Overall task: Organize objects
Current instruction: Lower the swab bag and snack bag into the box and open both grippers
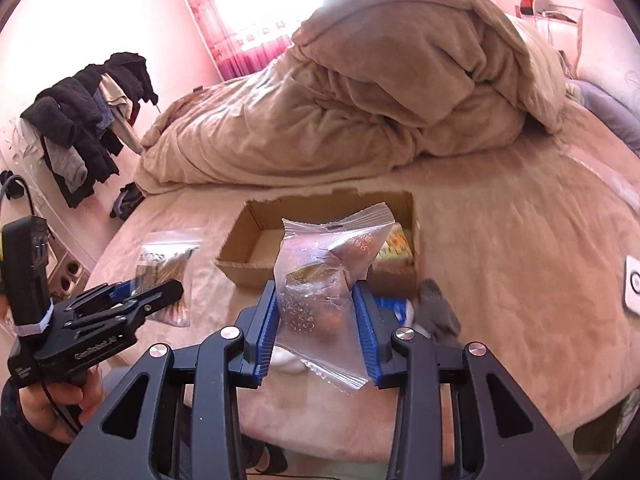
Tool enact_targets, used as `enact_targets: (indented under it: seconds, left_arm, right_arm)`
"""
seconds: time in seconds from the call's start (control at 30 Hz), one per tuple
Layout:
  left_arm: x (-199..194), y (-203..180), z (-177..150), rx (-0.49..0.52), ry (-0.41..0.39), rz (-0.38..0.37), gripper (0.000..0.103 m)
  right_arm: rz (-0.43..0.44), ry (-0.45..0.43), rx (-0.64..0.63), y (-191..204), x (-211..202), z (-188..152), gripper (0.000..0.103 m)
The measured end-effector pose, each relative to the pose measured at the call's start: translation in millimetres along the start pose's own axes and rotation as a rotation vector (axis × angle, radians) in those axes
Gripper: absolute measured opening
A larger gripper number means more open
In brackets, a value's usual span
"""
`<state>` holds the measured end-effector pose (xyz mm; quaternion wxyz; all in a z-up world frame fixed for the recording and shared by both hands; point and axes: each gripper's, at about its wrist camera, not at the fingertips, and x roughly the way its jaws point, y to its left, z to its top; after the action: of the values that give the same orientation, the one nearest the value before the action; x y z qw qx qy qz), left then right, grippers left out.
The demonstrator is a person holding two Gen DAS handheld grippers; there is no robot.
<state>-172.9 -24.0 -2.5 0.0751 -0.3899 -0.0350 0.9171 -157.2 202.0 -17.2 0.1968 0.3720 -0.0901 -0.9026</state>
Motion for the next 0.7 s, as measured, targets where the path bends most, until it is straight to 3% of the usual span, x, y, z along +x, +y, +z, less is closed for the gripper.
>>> enact_targets:
  seconds: [0.33, 0.53, 0.7]
  left_arm:
    - [44.4, 23.1, 35.9, -0.032, 0.003, 0.024, 0.044]
    - [78.6, 27.2, 41.3, -0.054, 0.050, -0.048, 0.044]
    - [107.7, 28.9, 39.7, -0.050, 0.093, -0.052, 0.044]
  right_arm:
    - [0.021, -0.001, -0.031, 5.9, 39.8, 31.4, 0.039]
    - [0.037, 0.016, -0.062, 10.2, 70.9, 44.5, 0.039]
    - [0.065, 0.040, -0.072, 12.5, 101.6, 48.5, 0.039]
